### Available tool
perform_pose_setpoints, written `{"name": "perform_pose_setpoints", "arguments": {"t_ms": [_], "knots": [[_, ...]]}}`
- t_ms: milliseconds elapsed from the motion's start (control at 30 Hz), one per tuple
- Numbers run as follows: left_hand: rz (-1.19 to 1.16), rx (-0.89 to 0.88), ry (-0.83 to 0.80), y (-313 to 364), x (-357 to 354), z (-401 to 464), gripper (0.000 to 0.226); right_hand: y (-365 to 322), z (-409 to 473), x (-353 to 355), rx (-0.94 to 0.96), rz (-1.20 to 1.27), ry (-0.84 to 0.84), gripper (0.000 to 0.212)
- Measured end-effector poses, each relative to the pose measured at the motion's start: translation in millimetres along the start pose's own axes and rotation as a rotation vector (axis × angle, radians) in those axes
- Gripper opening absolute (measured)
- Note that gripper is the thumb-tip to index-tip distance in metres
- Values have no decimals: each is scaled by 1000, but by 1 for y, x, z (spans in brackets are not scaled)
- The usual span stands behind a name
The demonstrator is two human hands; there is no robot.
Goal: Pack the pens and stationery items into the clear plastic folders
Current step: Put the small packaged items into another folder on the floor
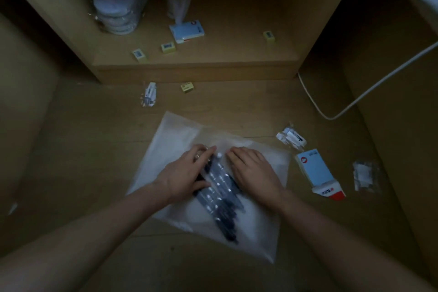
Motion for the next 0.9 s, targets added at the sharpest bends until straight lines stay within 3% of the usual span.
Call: {"name": "perform_pose_setpoints", "arguments": {"t_ms": [67, 133, 167, 233, 433, 600, 900], "knots": [[44, -73, 121, 0, -1, -6, 79, -7, 4, -3, 39, 14, 24, 39], [168, -241, 212, 7, -6, -10, 57, -11, 8, -4, 82, 9, 70, 35], [215, -328, 235, 10, -11, -13, 43, -12, 9, -3, 95, 14, 85, 35], [241, -415, 261, 17, -17, -19, 38, -12, 10, -3, 105, 43, 116, 32], [216, -388, 241, 11, -24, -21, 42, -8, 22, 1, -7, 195, 188, 21], [203, -309, 224, 7, -34, -21, 50, -6, 21, 8, -331, 476, 176, 20], [220, -313, 302, 10, -38, -19, 55, -13, 11, -5, -91, 252, 229, 20]]}}
Point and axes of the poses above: each hand's wrist, its own z-axis towards the middle knuckle, its own x-axis out of the back of the hand, y = z × x, the point moved 3 cm from there along z, towards the middle knuckle, and after that the axes turned 11 degrees about y, right-handed, at the moved point
